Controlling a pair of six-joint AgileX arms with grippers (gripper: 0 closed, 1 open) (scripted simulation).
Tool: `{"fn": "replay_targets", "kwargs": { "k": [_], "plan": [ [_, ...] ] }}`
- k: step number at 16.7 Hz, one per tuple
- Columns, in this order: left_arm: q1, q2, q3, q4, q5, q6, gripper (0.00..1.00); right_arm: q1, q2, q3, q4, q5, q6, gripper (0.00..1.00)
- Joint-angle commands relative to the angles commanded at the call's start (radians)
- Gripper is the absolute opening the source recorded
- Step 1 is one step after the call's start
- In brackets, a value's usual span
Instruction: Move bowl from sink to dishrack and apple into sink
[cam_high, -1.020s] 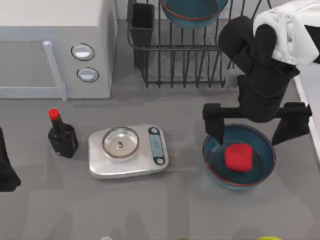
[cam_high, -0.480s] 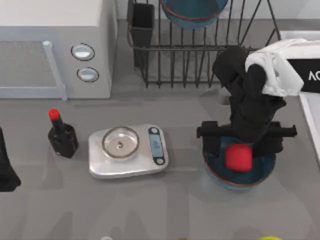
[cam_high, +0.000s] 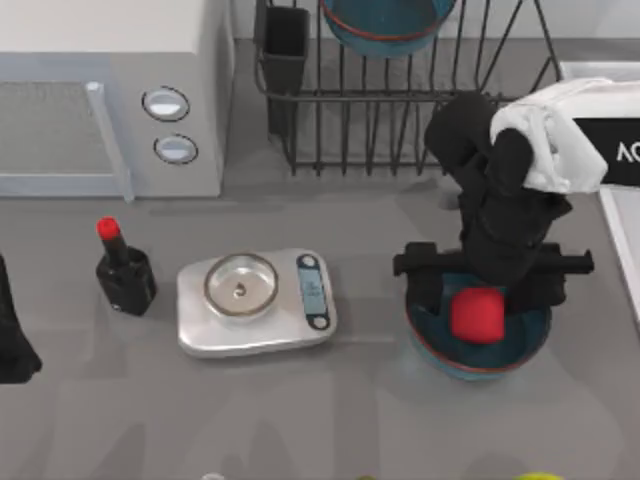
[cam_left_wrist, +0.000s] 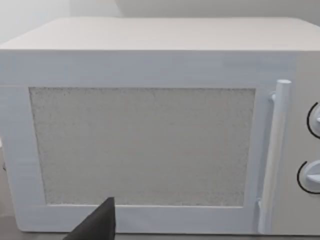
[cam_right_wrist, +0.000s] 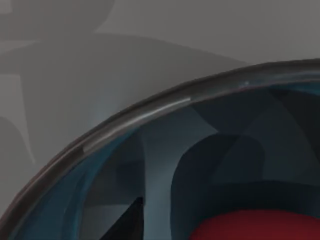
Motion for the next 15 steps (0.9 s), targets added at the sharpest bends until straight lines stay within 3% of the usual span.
{"fn": "replay_targets", "kwargs": {
  "k": [9,15],
  "plan": [
    [0.0,0.0,0.0,0.0,0.0,0.0,1.0,0.0,0.0,0.0,0.0,0.0,0.0,0.02],
    [0.0,0.0,0.0,0.0,0.0,0.0,1.0,0.0,0.0,0.0,0.0,0.0,0.0,0.0]
  ]
}}
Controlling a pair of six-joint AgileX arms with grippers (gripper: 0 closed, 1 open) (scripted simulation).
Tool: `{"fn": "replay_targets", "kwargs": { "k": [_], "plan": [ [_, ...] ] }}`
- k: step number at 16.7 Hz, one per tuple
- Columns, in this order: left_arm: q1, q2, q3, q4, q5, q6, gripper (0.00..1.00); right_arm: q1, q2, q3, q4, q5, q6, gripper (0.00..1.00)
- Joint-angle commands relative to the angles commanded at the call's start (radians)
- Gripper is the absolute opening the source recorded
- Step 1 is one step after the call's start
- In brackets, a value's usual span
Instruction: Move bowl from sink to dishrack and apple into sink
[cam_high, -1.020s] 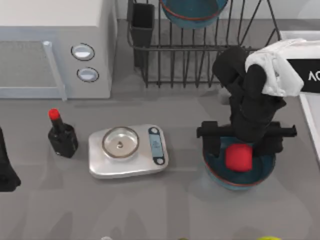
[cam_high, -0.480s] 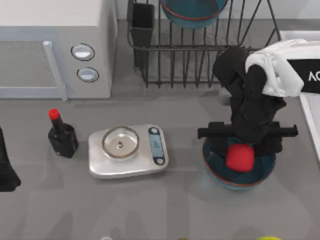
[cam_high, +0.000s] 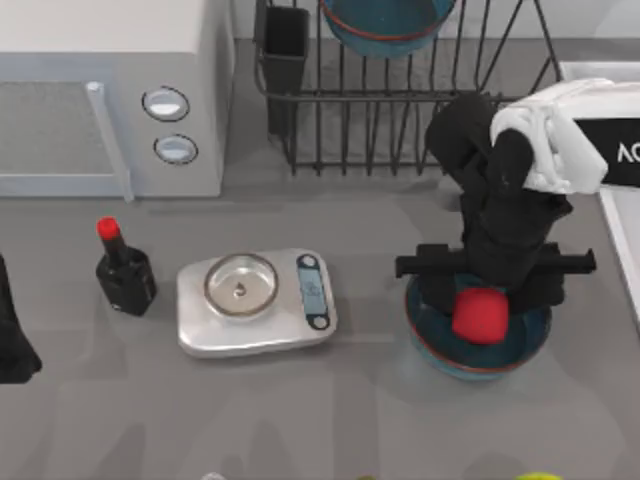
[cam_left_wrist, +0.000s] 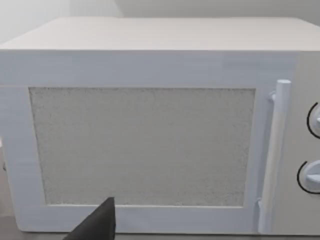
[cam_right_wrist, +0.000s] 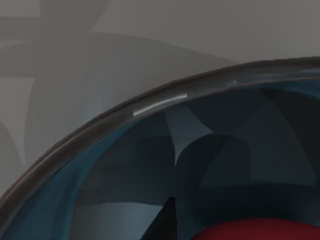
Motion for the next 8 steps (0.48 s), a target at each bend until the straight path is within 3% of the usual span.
{"fn": "replay_targets", "kwargs": {
  "k": [8],
  "plan": [
    [0.0,0.0,0.0,0.0,0.0,0.0,1.0,0.002,-0.106,0.117,-0.168,0.024,-0.001,0.0]
  ]
}}
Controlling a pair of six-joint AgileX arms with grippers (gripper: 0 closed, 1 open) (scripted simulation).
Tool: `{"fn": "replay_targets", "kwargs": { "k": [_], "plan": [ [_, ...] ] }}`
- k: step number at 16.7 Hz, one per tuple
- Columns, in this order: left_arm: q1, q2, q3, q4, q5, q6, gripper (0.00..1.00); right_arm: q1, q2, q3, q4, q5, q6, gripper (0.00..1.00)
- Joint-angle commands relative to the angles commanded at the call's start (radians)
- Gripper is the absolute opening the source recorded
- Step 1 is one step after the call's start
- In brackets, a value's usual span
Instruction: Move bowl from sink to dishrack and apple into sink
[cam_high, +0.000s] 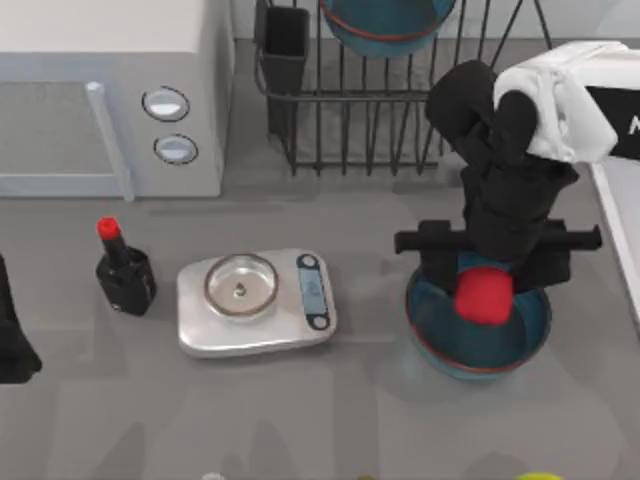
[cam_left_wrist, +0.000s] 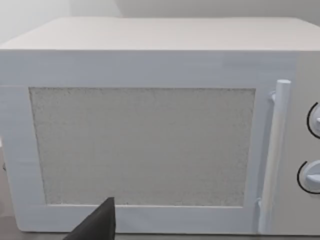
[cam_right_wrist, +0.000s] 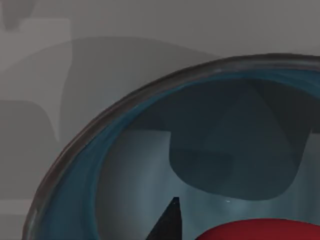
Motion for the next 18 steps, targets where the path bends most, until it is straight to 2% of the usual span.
{"fn": "replay_targets", "kwargs": {
  "k": [5,11,14,18],
  "plan": [
    [0.0,0.0,0.0,0.0,0.0,0.0,1.0,0.0,-0.063,0.149,-0.225,0.0,-0.006,0.0],
    [0.0,0.0,0.0,0.0,0.0,0.0,1.0,0.001,-0.073,0.17,-0.25,-0.001,-0.005,0.0],
    [0.0,0.0,0.0,0.0,0.0,0.0,1.0,-0.026,-0.088,0.127,-0.189,-0.026,-0.02,0.0],
    [0.0,0.0,0.0,0.0,0.0,0.0,1.0,-0.118,-0.126,-0.009,0.039,-0.108,-0.067,0.0]
  ]
}}
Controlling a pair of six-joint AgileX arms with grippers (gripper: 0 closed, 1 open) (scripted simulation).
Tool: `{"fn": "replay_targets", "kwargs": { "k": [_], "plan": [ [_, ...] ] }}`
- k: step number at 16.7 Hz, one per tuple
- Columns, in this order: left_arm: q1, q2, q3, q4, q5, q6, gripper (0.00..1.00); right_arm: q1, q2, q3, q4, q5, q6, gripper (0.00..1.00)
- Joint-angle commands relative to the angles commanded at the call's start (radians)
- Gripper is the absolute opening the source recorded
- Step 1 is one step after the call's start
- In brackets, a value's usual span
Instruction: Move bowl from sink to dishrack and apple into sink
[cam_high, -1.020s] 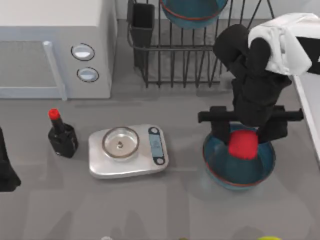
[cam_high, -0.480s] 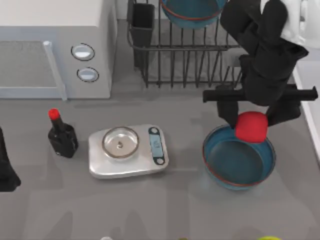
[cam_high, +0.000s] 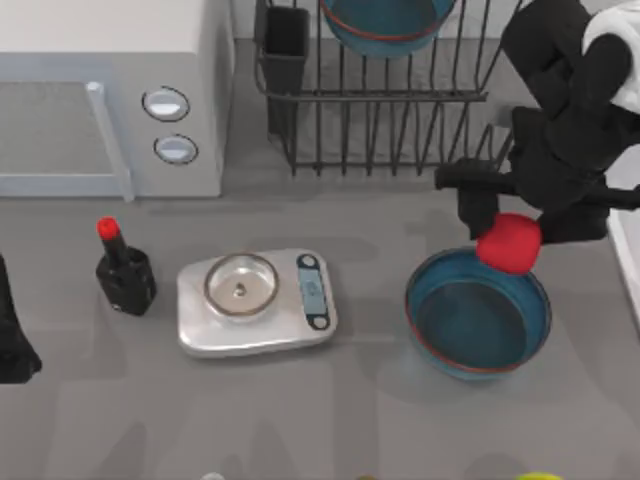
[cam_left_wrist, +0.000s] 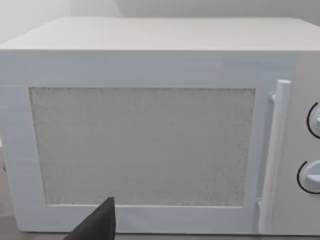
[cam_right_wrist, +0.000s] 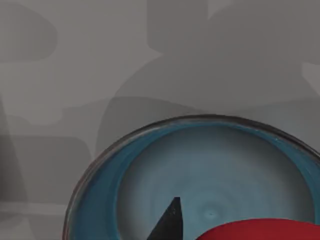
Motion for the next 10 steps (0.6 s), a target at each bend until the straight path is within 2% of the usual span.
{"fn": "replay_targets", "kwargs": {
  "k": [10],
  "plan": [
    [0.0,0.0,0.0,0.0,0.0,0.0,1.0,-0.426,-0.177,-0.472,0.977,-0.265,-0.208,0.0]
  ]
}}
